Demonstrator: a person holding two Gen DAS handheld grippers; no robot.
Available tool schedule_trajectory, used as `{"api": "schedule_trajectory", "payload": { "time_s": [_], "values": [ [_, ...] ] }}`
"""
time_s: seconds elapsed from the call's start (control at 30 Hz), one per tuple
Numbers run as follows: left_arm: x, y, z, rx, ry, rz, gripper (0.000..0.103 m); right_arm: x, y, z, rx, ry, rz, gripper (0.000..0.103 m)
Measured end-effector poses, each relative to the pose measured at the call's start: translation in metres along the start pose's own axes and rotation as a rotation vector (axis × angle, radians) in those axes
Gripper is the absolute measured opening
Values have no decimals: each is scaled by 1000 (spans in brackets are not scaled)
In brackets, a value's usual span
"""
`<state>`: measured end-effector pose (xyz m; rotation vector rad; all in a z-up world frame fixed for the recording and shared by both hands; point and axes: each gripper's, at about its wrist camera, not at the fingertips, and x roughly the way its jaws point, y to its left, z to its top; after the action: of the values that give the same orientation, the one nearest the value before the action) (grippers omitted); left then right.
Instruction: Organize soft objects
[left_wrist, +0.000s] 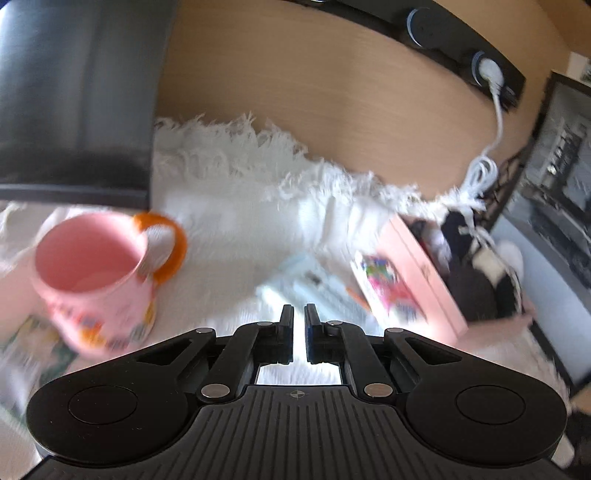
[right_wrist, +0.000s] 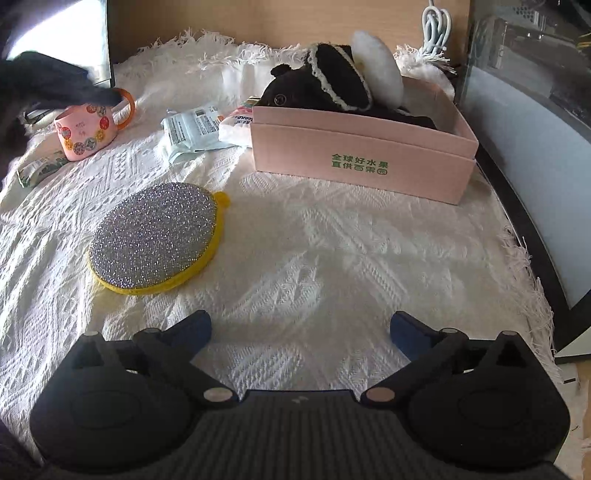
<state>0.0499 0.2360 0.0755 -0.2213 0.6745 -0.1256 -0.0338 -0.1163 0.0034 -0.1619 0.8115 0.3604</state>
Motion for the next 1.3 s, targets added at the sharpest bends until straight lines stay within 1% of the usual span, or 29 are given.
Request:
{"api": "schedule_trajectory", "payload": {
  "time_s": [0.07,0.13,0.2,0.23,0.27,0.3,0.33,0.4,0.47,0.5,0.53,0.57,0.63,0.67,0.7,0.77,0.8,0.83,0.9,0.93,0.97,1.03,1.13,1.23,1.3],
  "values": [
    [-3,1,-10,-14,41,8,8,1,-1,-1,2,-4,0,103],
    [0,4,-22,-62,105,23,9,2,0,1,3,8,0,103],
    [6,6,-30,-109,163,34,9,3,2,6,-2,42,2,103],
    [6,6,-35,-127,172,41,9,5,2,11,-19,75,14,102],
    [2,5,-40,-139,157,43,10,6,2,18,-42,107,35,89],
    [-2,5,-46,-148,139,50,11,4,4,25,-64,107,55,82],
    [-6,4,-50,-157,126,64,13,-1,9,33,-95,78,62,79],
    [-18,4,-58,-185,103,95,13,-14,29,55,-193,-32,65,79],
    [-31,7,-65,-221,86,109,13,-17,58,85,-306,-142,75,79],
    [-37,8,-68,-233,81,110,13,-13,72,102,-341,-180,83,78],
    [-44,10,-71,-243,76,113,13,-5,87,120,-363,-211,92,72],
    [-51,11,-75,-254,69,118,13,7,103,139,-379,-237,101,61],
    [-65,14,-85,-285,61,125,13,40,132,171,-395,-259,119,51],
    [-70,18,-88,-302,60,125,13,57,142,183,-392,-255,123,50],
    [-76,23,-92,-318,59,126,13,77,153,193,-389,-242,116,48],
    [-86,34,-100,-346,62,146,13,120,170,210,-392,-192,64,34],
    [-91,40,-103,-362,64,156,13,135,174,215,-389,-164,52,33],
    [-95,46,-107,-382,64,162,13,152,176,220,-379,-124,53,31],
    [-101,57,-111,-406,68,163,13,170,175,223,-373,-78,72,25],
    [-103,62,-113,-409,69,167,13,171,175,222,-374,-76,87,13],
    [-104,66,-114,-411,67,175,13,169,175,222,-382,-73,97,13],
    [-105,72,-115,-423,63,182,13,157,180,220,-408,-98,86,13],
    [-104,75,-114,-437,55,169,13,120,184,213,-435,-139,132,13],
    [-106,72,-111,-429,43,160,13,68,186,190,-501,-198,183,13],
    [-108,69,-109,-417,38,168,13,42,188,172,-542,-209,217,13]
  ]
}}
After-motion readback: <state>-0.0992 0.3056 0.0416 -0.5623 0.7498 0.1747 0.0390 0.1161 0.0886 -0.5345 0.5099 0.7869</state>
